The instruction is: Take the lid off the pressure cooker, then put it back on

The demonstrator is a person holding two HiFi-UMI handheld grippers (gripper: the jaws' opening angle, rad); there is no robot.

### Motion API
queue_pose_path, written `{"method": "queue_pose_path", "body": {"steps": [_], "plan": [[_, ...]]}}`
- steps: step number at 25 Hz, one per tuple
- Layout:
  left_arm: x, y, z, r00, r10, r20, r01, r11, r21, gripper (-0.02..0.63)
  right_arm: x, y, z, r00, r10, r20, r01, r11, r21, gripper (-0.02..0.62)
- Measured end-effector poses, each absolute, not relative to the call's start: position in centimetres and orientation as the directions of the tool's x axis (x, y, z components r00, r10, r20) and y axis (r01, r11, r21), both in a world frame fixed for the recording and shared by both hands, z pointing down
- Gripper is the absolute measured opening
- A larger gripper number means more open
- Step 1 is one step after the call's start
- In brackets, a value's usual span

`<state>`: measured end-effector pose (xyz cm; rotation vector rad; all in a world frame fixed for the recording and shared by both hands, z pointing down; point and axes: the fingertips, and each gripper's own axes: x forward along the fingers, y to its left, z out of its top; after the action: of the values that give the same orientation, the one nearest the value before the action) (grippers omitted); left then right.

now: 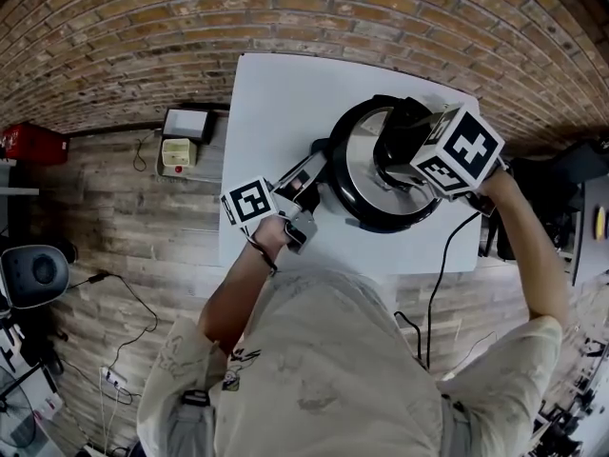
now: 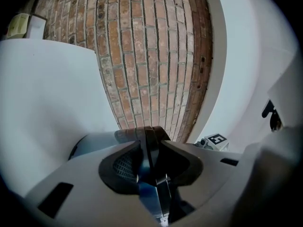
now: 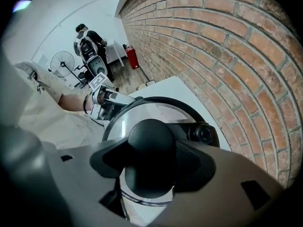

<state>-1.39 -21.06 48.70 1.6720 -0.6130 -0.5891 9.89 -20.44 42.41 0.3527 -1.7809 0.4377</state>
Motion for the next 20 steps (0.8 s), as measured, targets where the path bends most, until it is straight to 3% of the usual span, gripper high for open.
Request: {"method": "queue_pose_path", "body": {"steps": [5,9,20], "plan": [[-1.39,-21.06,48.73,0.738,-0.673,-0.052,-0.080,-0.164,0.983,0.138,9.89,-20.41,42.40,-0.247,-0.009,0.969,-0.447,0.888,-0.106,0.293],[-0.80,-20.95,47.96,0.735,-0.671,-0.100,0.002,-0.145,0.989,0.138,9.96,-20.27,42.43,-0.223,0.008,0.975,-0.424,0.899,-0.104,0.296],[-0.88,-20.91,48.22,0.750,-0.655,-0.090,-0.009,-0.146,0.989,0.138,9.91,-20.01,42.49,-0.166,0.047,0.985,-0.298,0.950,-0.096,0.302]]}}
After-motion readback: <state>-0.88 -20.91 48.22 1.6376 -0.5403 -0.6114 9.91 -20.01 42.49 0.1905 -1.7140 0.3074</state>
